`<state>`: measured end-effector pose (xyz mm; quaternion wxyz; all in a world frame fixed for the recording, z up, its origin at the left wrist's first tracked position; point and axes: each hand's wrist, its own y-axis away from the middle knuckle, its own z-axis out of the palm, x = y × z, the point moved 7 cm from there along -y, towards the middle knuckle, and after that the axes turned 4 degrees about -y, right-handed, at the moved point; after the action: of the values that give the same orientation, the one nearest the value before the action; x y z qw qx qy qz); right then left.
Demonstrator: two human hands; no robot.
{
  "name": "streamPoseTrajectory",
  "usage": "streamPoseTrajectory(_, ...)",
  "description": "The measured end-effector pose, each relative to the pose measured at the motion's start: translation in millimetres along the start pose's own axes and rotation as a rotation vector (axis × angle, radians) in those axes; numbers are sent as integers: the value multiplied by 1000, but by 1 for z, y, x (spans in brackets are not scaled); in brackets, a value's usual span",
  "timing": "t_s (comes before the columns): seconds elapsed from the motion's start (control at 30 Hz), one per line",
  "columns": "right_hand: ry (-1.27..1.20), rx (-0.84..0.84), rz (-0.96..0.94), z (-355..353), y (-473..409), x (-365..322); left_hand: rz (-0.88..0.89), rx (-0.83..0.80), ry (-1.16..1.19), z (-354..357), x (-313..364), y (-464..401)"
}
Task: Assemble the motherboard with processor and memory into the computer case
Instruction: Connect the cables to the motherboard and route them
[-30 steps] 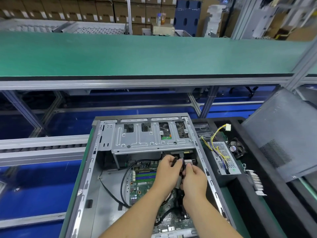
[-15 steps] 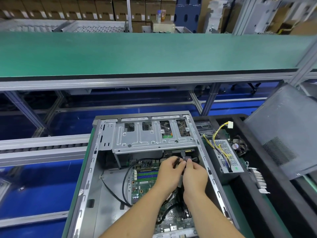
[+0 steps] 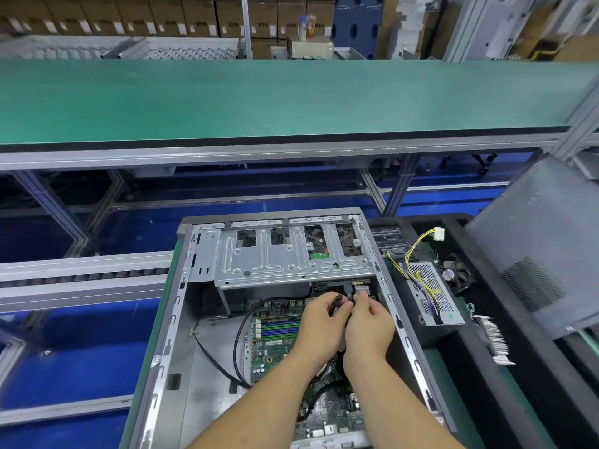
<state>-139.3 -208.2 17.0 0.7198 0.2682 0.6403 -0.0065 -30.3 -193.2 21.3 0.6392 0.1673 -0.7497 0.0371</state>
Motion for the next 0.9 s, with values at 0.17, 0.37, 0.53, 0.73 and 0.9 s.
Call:
streamPoseTrajectory(0.17, 38, -18, 3, 1, -3, 2, 15, -9, -28, 0, -1, -2)
streamPoseTrajectory(0.37, 73, -24, -14, 2, -5, -1, 49, -27, -41, 0, 2, 0)
streamPoseTrajectory(0.53, 91, -36, -38, 3, -4, -4, 55, -27, -52, 0, 3, 0)
streamPoseTrajectory(0.73, 97, -29, -52, 3, -4, -6, 52, -29, -80, 0, 3, 0)
streamPoseTrajectory(0.9, 144, -51, -121, 5, -2, -13, 52, -40, -65, 1, 5, 2)
